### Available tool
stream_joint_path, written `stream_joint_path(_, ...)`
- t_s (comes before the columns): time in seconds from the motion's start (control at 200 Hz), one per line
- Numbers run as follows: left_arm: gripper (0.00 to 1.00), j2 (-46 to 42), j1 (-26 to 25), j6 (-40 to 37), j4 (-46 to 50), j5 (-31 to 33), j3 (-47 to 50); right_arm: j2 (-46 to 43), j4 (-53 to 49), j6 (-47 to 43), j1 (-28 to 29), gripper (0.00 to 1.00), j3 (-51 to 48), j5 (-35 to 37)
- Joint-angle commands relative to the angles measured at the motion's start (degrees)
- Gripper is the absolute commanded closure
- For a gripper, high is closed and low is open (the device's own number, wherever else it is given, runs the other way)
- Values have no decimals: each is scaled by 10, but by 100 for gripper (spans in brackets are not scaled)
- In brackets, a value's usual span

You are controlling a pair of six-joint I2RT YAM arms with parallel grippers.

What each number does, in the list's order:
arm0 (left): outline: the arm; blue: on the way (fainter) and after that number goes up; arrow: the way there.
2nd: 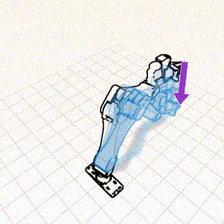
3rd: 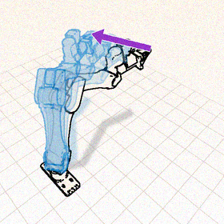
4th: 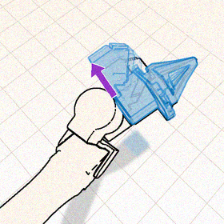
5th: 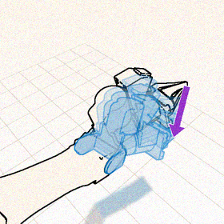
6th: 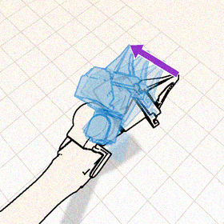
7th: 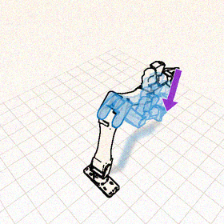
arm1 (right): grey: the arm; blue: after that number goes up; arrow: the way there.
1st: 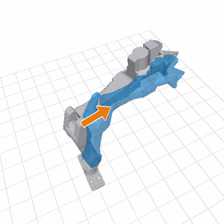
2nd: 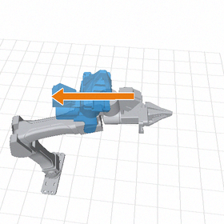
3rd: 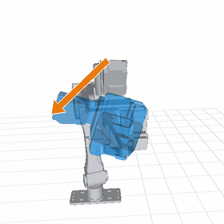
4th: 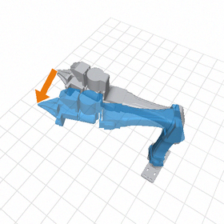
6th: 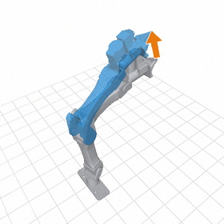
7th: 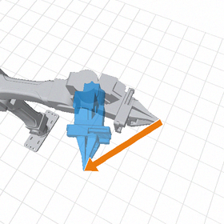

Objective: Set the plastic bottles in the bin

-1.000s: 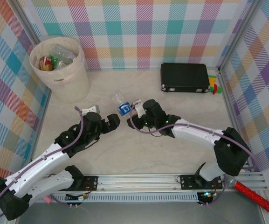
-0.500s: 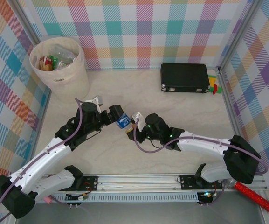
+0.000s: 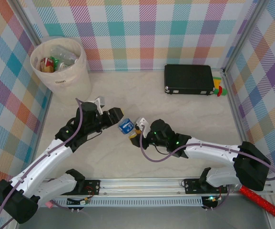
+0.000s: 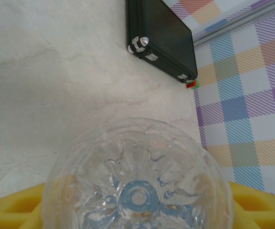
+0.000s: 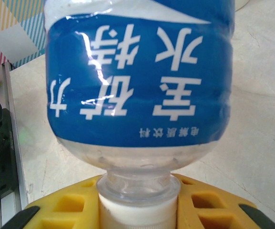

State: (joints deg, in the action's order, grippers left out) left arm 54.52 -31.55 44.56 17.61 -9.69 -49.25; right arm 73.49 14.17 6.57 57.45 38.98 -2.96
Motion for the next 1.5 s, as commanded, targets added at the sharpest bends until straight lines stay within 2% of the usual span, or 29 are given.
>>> stream_joint_path(0.0,41,-15,4,-16,19,-12,-16,-13,29,-6,3,73,-6,9)
stream_joint_path(0.065,41,-22,4,-25,37,-2,-23,-14,31,-2,3,64,-7,10)
stream_joint_path(0.14,42,-29,4,-33,54,10,-34,-14,36,4,2,32,-9,18)
stream_joint_path(0.24,42,-34,4,-47,81,35,-52,-19,40,9,1,19,-14,32)
stream_joint_path(0.3,42,-33,5,-58,104,56,-71,-26,45,12,2,0,-20,51)
stream_joint_path(0.47,43,-28,5,-105,184,149,-142,-55,60,18,2,1,-40,97)
stream_joint_path(0.64,45,1,11,-167,264,250,-253,-79,70,25,2,1,-54,116)
stream_joint_path(0.835,45,51,48,-231,298,301,-378,-97,74,26,2,1,-61,120)
stream_joint_path(1.065,45,140,155,-278,311,288,-535,-103,77,32,2,1,-63,116)
stream_joint_path(1.245,45,216,258,-276,307,265,-622,-97,81,38,1,1,-63,107)
stream_joint_path(1.385,47,258,338,-214,284,259,-641,-95,84,47,2,1,-63,96)
stream_joint_path(1.495,47,276,380,-145,235,261,-608,-93,88,54,2,1,-63,84)
